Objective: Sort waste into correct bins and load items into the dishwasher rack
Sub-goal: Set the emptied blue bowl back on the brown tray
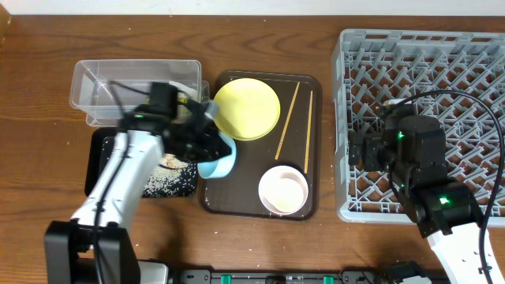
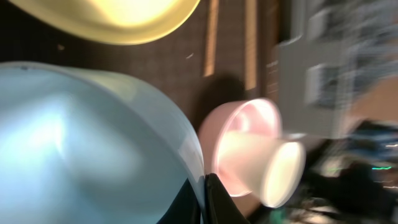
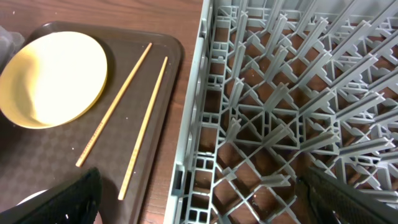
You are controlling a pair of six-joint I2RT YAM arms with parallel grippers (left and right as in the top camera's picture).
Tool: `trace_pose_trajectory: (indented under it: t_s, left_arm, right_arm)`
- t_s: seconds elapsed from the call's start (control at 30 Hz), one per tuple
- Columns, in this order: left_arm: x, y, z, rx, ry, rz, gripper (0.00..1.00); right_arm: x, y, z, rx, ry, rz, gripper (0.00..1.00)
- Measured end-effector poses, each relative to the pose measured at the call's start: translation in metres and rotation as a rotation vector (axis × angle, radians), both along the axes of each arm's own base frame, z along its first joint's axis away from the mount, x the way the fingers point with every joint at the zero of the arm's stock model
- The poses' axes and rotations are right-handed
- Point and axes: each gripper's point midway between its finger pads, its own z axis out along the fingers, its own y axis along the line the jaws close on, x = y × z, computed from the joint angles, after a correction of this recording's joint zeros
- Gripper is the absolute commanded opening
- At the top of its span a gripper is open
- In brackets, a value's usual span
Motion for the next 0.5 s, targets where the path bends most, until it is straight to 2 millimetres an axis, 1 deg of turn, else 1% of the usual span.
trace_pose_trajectory:
  t_s: [0.13,0.33,0.37,0.43,0.5]
  left_arm:
    - [-0.010,-0.010,-0.018,0.166,-0.021,-0.076,0.07]
    - [-0.011,-0.015,-0.034,0.280,-0.045,-0.109,0.07]
    - [-0.011,-0.016,-0.035,0.289,-0.043,-0.111,0.15]
    - [-0.011,-0.016,-0.038,0.303,-0.044,-0.113,0.17]
    - [-0.010,-0.017,-0.038,0.308,-0.051,-0.115,0.27]
  right_arm:
    - [0.000,0.000,0.000,0.000,0.000,0.000,0.99]
    - [0.000,0.000,0.000,0.000,0.000,0.000,0.99]
    - [0.000,0.000,0.000,0.000,0.000,0.000,0.99]
    - [0.000,0.000,0.000,0.000,0.000,0.000,0.99]
    - [0.000,0.000,0.000,0.000,0.000,0.000,0.99]
